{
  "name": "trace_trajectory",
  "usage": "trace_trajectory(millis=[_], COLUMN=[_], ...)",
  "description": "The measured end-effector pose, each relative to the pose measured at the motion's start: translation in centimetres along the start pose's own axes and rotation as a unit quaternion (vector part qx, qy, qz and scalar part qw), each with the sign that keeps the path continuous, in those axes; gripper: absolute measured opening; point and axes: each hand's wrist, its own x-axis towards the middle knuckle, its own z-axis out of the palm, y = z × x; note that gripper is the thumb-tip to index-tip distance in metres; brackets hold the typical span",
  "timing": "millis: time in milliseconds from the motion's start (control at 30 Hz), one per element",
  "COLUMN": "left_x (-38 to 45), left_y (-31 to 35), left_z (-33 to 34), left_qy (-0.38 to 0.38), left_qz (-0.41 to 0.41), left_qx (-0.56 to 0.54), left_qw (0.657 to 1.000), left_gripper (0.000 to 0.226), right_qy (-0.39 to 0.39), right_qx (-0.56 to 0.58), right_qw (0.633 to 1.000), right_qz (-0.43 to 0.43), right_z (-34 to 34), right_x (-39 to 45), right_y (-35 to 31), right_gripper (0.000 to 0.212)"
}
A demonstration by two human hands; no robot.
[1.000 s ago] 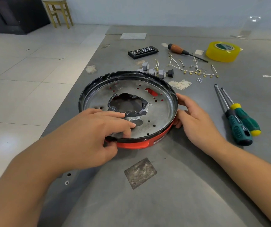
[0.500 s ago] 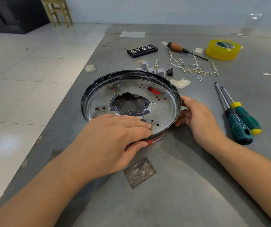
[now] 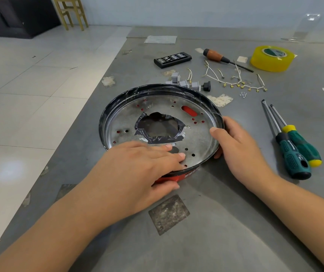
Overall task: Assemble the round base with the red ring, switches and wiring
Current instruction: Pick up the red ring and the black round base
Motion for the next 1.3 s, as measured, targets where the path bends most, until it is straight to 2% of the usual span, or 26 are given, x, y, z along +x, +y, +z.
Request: trace_trajectory(millis=[67, 300, 467, 767, 1300], left_x=[-0.3, -0.7, -0.8, -0.7, -0.8], left_y=[-0.5, -1.9, -1.9, -1.6, -1.6], left_z=[-0.2, -1.1, -1.0, -0.9, -1.3], left_qy=[0.005, -0.012, 0.0, 0.017, 0.01], left_qz=[0.008, 0.007, -0.001, 0.017, -0.005], left_qx=[-0.008, -0.062, -0.077, -0.077, -0.095], left_qw=[1.0, 0.998, 0.997, 0.997, 0.995], left_gripper=[0.034, 0.041, 0.034, 0.031, 0.03], right_qy=[0.006, -0.008, -0.014, -0.01, 0.0], right_qx=[-0.004, -0.019, -0.036, -0.048, -0.056], right_qw=[1.0, 1.0, 0.999, 0.998, 0.997], right_qz=[0.003, -0.003, -0.027, -0.038, -0.045], right_z=[0.0, 0.3, 0.5, 0.5, 0.7], right_x=[-0.3, -1.1, -1.0, -0.9, -1.0], right_y=[0.0, -0.4, -1.0, -0.7, -0.8], right_gripper=[0.025, 0.043, 0.029, 0.032, 0.037])
